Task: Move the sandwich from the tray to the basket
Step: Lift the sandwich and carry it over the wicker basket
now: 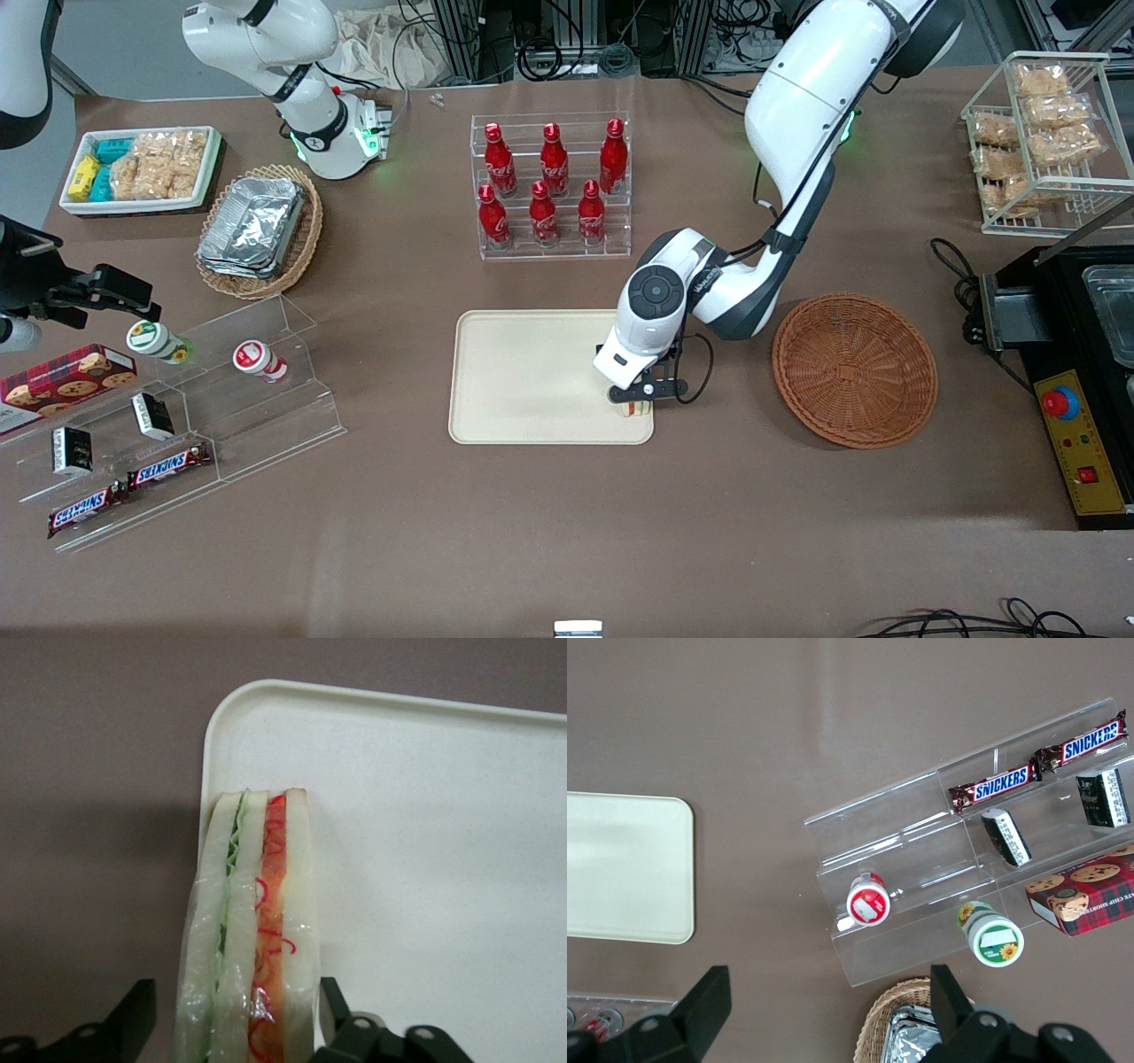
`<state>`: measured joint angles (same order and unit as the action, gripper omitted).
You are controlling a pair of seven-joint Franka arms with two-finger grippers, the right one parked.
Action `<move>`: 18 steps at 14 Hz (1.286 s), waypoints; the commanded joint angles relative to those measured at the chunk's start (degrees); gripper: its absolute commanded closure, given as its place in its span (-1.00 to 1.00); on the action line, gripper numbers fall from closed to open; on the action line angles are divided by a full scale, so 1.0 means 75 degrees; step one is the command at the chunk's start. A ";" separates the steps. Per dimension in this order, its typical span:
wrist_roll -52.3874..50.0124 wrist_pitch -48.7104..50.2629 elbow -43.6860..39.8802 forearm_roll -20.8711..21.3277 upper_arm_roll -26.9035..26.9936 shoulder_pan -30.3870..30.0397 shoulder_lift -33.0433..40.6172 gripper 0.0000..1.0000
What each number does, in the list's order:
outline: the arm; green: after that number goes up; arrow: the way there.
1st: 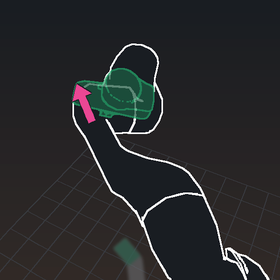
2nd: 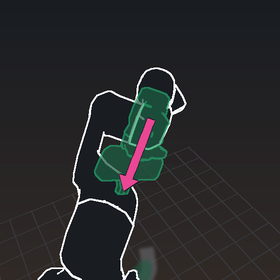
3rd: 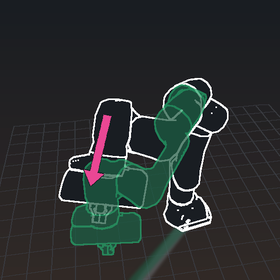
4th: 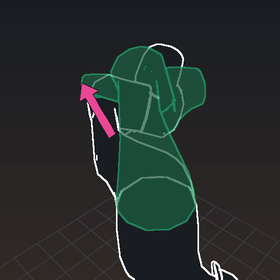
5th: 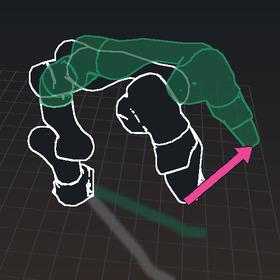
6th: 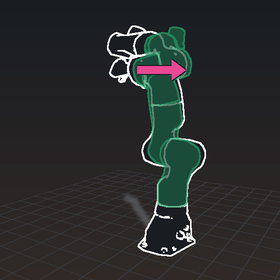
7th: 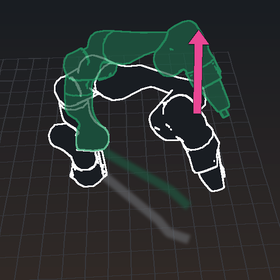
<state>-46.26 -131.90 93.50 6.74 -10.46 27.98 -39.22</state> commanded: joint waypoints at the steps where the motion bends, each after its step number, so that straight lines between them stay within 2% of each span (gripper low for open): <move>1: -0.0440 -0.0108 -0.0068 0.0179 0.0070 0.0101 -0.0056 1.00; 3: -0.0476 0.0019 -0.0045 0.0179 0.0070 0.0066 0.0223 1.00; 5: -0.0488 0.0638 -0.0045 0.0017 0.0047 -0.0062 0.1018 1.00; 6: -0.0511 0.0932 -0.0045 -0.0159 0.0047 -0.0167 0.1416 1.00; 8: -0.0441 0.1890 -0.0056 -0.0873 0.0059 -0.0495 0.2237 1.00; 11: -0.0709 0.3367 -0.0033 -0.1226 0.0094 -0.1303 0.3222 1.00; 14: -0.0711 0.4238 0.0141 -0.1099 0.0094 -0.2474 0.3669 1.00; 16: -0.0711 0.4042 0.0772 -0.0609 0.0106 -0.3001 0.3892 1.00; 18: -0.0734 0.3400 0.1510 -0.0559 0.0106 -0.3471 0.4045 1.00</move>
<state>-50.69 -101.88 97.77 1.50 -8.76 4.66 -11.71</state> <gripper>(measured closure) 0.718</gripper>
